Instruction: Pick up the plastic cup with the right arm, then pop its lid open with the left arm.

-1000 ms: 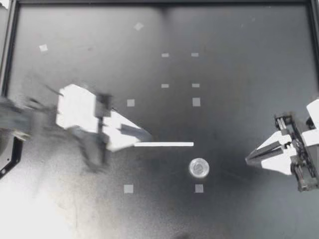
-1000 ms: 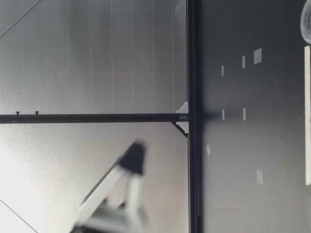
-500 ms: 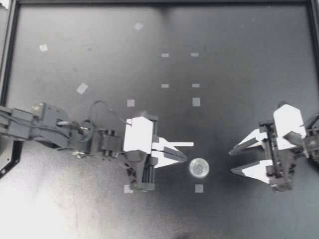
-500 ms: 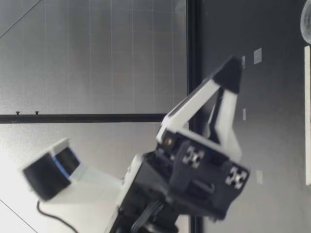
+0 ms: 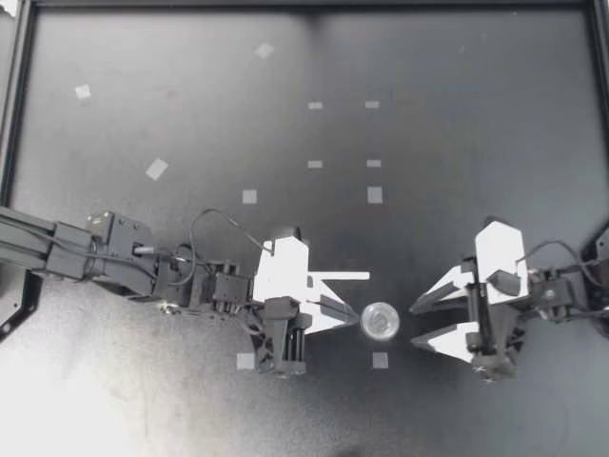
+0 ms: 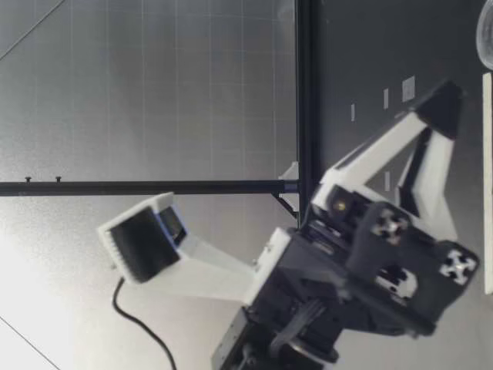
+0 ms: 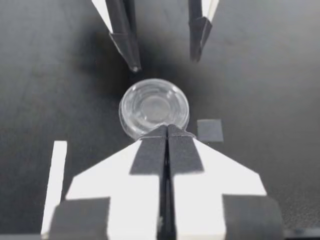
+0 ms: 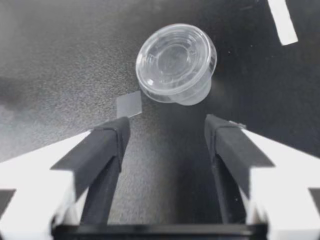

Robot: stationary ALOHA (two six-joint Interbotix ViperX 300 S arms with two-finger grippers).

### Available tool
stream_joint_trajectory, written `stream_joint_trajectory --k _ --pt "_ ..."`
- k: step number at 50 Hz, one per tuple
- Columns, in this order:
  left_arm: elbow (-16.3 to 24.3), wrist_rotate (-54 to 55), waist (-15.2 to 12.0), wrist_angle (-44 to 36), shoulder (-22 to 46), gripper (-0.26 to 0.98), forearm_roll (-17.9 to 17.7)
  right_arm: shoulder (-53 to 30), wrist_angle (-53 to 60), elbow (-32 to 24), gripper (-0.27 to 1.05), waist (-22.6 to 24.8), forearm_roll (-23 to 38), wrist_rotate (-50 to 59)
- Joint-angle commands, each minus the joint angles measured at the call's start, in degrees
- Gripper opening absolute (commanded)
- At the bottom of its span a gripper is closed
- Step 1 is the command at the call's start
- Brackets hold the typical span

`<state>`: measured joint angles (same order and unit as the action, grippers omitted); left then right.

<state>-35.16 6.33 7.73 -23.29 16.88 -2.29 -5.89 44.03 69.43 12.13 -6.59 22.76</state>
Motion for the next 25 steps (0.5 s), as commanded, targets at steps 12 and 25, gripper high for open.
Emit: stream_joint_trajectory --k 12,25 --pt "2.7 -0.4 0.1 -2.5 1.1 -0.07 0.0 -1.2 1.5 -1.6 0.62 0.4 -0.5 -0.2" --pt "3.4 -0.9 0.1 -2.6 2.3 -0.07 0.0 -2.8 1.7 -2.8 0.62 0.4 -0.8 -0.4"
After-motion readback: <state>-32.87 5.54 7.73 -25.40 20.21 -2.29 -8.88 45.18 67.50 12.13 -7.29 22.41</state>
